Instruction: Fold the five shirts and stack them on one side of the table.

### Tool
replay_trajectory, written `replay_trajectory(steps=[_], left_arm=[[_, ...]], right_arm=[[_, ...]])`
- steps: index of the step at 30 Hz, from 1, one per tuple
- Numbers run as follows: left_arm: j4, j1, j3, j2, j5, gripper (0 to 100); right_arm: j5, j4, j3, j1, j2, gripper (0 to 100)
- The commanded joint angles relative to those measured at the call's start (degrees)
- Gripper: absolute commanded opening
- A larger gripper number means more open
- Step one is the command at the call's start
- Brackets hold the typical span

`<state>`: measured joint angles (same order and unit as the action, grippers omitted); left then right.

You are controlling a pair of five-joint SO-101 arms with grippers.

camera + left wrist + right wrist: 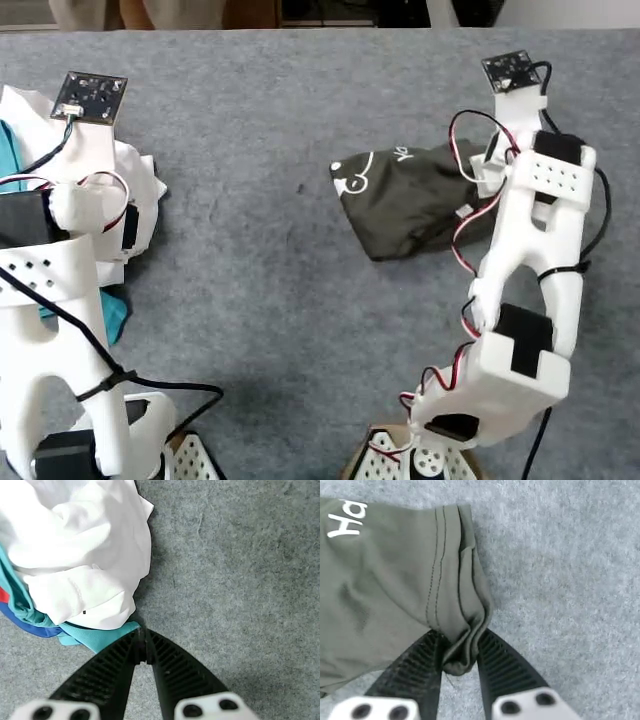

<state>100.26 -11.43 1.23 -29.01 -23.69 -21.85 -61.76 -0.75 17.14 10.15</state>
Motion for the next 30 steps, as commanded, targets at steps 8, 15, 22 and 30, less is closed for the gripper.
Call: replay_trajectory(steps=[8, 15, 22, 30], left_arm=[[0.4, -0.3, -0.5, -1.5, -0.1, 2], [0.4, -0.3, -0.7, -1.5, -0.1, 2], [0.4, -0.3, -0.4, -1.5, -0.1, 2], [0.4, -0.4, -0.4, -1.5, -0.1, 2]], right_arm=[[-0.6, 0.2, 1.9, 4.4, 6.3, 0.9], [3.2, -6.9, 2.1, 4.3, 4.2, 20.0], [16.4, -8.2, 2.1, 4.0, 1.0, 20.0], [28.6, -7.7, 2.1, 0.8, 7.0, 27.8]])
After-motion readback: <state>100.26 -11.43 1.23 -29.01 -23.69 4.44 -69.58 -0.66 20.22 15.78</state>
